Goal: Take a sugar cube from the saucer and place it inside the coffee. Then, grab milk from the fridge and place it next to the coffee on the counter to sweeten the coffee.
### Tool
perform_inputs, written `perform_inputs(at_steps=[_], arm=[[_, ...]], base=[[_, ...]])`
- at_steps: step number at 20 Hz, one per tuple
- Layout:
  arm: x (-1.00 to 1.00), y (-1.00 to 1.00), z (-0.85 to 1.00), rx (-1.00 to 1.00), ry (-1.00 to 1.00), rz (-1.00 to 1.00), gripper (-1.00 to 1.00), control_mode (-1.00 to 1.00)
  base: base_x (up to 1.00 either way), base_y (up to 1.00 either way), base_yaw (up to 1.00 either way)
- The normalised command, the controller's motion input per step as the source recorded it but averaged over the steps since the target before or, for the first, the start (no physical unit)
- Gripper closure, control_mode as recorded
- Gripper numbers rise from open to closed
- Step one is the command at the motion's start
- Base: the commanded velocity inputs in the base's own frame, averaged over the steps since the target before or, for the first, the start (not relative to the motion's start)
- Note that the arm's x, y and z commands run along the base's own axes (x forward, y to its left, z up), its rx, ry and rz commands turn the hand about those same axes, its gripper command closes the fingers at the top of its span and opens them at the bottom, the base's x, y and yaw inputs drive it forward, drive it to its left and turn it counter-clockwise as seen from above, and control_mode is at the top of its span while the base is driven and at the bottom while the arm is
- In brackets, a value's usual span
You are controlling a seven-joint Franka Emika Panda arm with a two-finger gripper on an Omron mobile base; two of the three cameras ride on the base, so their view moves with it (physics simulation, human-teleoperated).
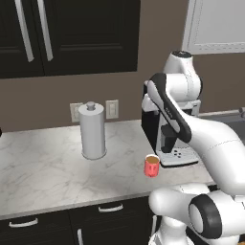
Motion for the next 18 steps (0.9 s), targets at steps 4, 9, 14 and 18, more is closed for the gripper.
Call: perform_inputs(at_steps=[4, 9, 14, 18], arm=[[-0.42, -0.06, 0.00, 0.03, -0.11, 0.00, -1.00, -1.00], [-0.93, -0.30, -0.05, 0.09, -0.39, 0.00, -1.00, -1.00], [-0.59, -0.58, -0.22, 0.01, -0.31, 0.00, -1.00, -1.00], [-0.16, -0.69, -0.20, 0.02, -0.02, 0.00, -1.00, -1.00]], base=[[0.00, 0.00, 0.00], [0.00, 0.00, 0.00], [0.00, 0.00, 0.00], [0.00, 0.00, 0.00]])
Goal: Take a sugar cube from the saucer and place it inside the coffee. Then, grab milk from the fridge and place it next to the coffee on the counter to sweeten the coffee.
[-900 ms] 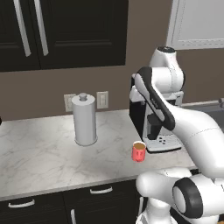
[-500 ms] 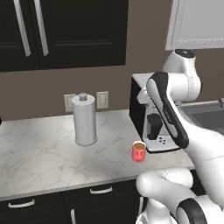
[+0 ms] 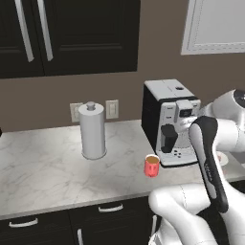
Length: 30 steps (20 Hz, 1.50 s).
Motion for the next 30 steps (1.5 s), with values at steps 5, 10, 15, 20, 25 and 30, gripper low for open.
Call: perform_inputs(at_steps=[5, 10, 15, 20, 25, 30], arm=[[-0.06, -0.73, -0.10, 0.00, 0.10, 0.00, -1.00, -1.00], [0.00, -0.71, -0.03, 0.01, 0.23, -0.04, -1.00, -1.00], [0.00, -0.76, -0.18, 0.02, 0.25, -0.07, -1.00, -1.00], [0.04, -0.63, -0.41, 0.01, 0.07, -0.04, -1.00, -1.00], [0.17, -0.27, -0.51, 0.00, 0.00, 0.00, -1.00, -1.00], [0.26, -0.26, -0.47, 0.00, 0.01, 0.00, -1.00, -1.00]], base=[[0.00, 0.00, 0.00], [0.00, 0.00, 0.00], [0.00, 0.00, 0.00], [0.00, 0.00, 0.00], [0.00, 0.00, 0.00], [0.00, 0.00, 0.00]])
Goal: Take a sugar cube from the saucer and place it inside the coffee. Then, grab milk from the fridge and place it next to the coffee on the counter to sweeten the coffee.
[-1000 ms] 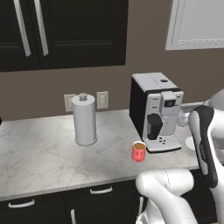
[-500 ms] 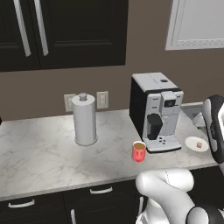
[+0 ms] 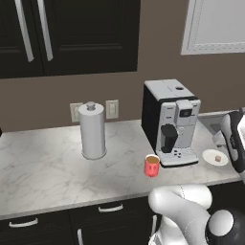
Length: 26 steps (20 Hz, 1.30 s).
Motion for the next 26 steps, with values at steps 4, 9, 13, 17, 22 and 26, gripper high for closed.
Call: perform_inputs(at_steps=[4, 9, 13, 17, 22, 26], arm=[[0.23, -0.32, -0.31, 0.00, 0.21, 0.00, -1.00, -1.00], [0.19, -0.19, -0.32, 0.00, 0.18, 0.00, -1.00, -1.00], [0.11, -0.15, -0.21, 0.00, 0.02, 0.05, -1.00, -1.00], [0.00, -0.14, -0.19, 0.00, -0.01, 0.11, -1.00, -1.00], [0.03, -0.06, -0.17, 0.00, -0.05, 0.13, -1.00, -1.00], [0.05, -0.01, -0.16, 0.00, -0.05, 0.13, -1.00, -1.00]], base=[[0.00, 0.00, 0.00], [0.00, 0.00, 0.00], [0.00, 0.00, 0.00], [0.00, 0.00, 0.00], [0.00, 0.00, 0.00], [0.00, 0.00, 0.00]])
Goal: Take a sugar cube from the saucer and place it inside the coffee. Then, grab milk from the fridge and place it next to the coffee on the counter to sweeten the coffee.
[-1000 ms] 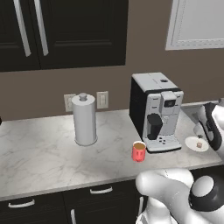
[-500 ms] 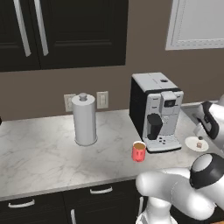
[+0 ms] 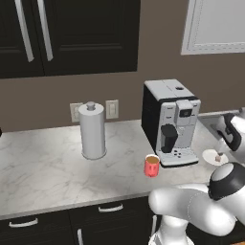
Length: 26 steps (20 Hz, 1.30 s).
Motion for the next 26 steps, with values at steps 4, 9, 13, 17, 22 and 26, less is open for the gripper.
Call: perform_inputs(at_steps=[4, 9, 13, 17, 22, 26], arm=[[0.03, 0.00, -0.21, 0.00, -0.09, 0.15, -1.00, -1.00], [0.05, -0.02, -0.18, 0.00, -0.08, 0.14, -1.00, -1.00], [0.14, -0.17, -0.15, 0.00, 0.00, 0.09, -1.00, -1.00], [0.21, -0.20, -0.09, 0.00, 0.00, 0.09, -1.00, -1.00], [0.24, -0.17, -0.11, 0.00, 0.00, 0.09, -1.00, -1.00], [0.13, -0.06, -0.19, 0.00, 0.00, 0.09, -1.00, -1.00]], base=[[0.00, 0.00, 0.00], [0.00, 0.00, 0.00], [0.00, 0.00, 0.00], [0.00, 0.00, 0.00], [0.00, 0.00, 0.00], [0.00, 0.00, 0.00]])
